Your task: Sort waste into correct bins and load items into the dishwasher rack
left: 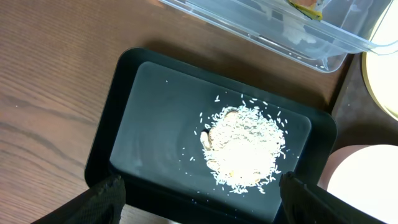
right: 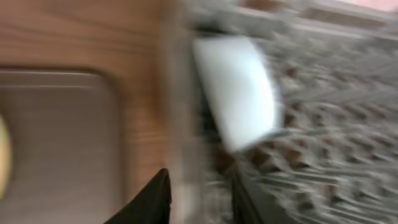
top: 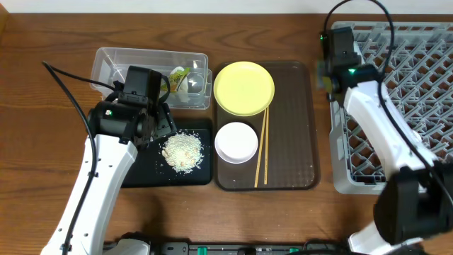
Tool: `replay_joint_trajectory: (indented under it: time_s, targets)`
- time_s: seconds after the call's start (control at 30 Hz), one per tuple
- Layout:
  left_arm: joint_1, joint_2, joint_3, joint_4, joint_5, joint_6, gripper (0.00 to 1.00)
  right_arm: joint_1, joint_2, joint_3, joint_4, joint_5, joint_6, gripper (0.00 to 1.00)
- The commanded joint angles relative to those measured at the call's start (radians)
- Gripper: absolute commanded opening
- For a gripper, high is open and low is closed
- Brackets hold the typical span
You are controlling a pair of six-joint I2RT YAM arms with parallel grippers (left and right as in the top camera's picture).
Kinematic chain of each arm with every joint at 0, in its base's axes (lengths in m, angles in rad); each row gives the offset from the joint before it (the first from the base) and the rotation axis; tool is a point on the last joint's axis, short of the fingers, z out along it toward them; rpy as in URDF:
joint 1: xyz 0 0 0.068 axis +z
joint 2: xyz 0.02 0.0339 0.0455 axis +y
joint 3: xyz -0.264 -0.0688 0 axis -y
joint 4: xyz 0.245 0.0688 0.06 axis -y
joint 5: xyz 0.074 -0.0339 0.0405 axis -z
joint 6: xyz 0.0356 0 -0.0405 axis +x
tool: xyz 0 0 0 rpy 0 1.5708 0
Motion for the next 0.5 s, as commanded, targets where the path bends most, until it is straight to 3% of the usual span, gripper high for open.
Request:
replay_joint_trajectory:
  time_s: [0.0, 0.13, 0.47]
  targets:
    - [0.003, 0.007, -0.003, -0.003, -0.009, -0.002, 0.82, 0.044, -0.018, 0.001, -0.027, -0.413, 0.078, 0.32]
    - [0.003, 0.007, -0.003, -0.003, -0.013, -0.002, 0.82, 0.093, 0.013, -0.001, -0.095, -0.571, 0.135, 0.33]
    - [0.043, 0.007, -0.003, -0.006, -0.058, -0.002, 0.82, 0.260, 0.153, -0.002, -0.286, -0.570, 0.170, 0.34]
